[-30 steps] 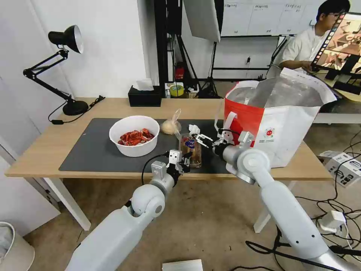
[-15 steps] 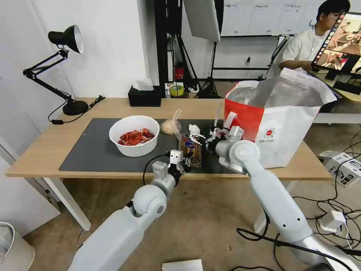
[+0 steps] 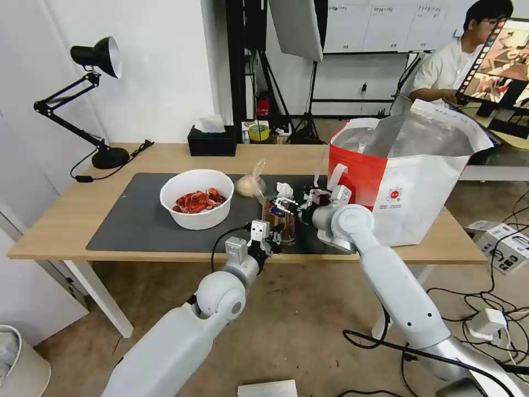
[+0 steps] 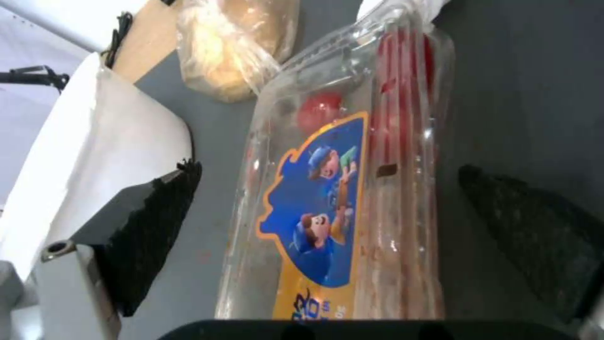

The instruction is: Pick up the trash from the table and place it into the takeout bag.

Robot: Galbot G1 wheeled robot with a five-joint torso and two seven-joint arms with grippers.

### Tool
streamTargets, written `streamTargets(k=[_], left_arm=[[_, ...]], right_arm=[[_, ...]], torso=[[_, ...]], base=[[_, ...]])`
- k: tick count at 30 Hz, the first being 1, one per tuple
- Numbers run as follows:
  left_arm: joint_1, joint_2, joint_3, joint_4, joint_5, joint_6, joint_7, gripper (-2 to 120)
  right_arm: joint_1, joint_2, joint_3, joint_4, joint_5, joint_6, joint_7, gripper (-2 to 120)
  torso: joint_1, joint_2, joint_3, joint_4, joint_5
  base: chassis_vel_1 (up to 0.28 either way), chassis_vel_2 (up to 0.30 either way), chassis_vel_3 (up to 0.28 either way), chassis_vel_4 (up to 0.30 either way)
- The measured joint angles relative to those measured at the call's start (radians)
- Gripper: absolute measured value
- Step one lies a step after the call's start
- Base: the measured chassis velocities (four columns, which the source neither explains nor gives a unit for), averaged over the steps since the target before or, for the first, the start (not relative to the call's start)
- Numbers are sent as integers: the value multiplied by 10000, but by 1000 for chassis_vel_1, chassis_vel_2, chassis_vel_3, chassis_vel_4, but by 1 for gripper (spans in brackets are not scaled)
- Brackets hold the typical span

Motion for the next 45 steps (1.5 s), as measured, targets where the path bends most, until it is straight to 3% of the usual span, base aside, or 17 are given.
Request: streamTargets(k=[29, 32, 34, 38, 43, 45], left_arm=[[168, -131, 7, -14, 133, -37, -75, 0], [185, -147, 6, -24, 145, -41, -75, 0], [230, -148, 2, -73, 170, -48, -75, 0], [259, -140, -4, -123, 172, -51, -73, 0], [266, -87, -57, -174, 172, -64, -74, 0], [266, -82, -61, -180, 172, -66, -73, 0]], right_arm=[[175, 235, -194, -410, 11, -262, -351, 100], [168, 236, -186, -437, 1, -260, -360, 95], [162, 216, -177, -475, -6, -255, -360, 83], [161, 191, -197, -483, -14, -253, -344, 75], [171, 170, -238, -532, -116, -245, -308, 51], [168, 169, -243, -532, -140, -244, -313, 48]], torso=[[-1, 2, -2, -2, -1], [-3, 3, -2, -2, -1], [-3, 3, -2, -3, -1], [-3, 3, -2, -3, -1], [-1, 1, 1, 0, 1], [0, 0, 1, 2, 2]], base=[[0, 0, 0, 0], [0, 0, 0, 0], [0, 0, 0, 0], [0, 0, 0, 0], [0, 0, 0, 0], [0, 0, 0, 0]])
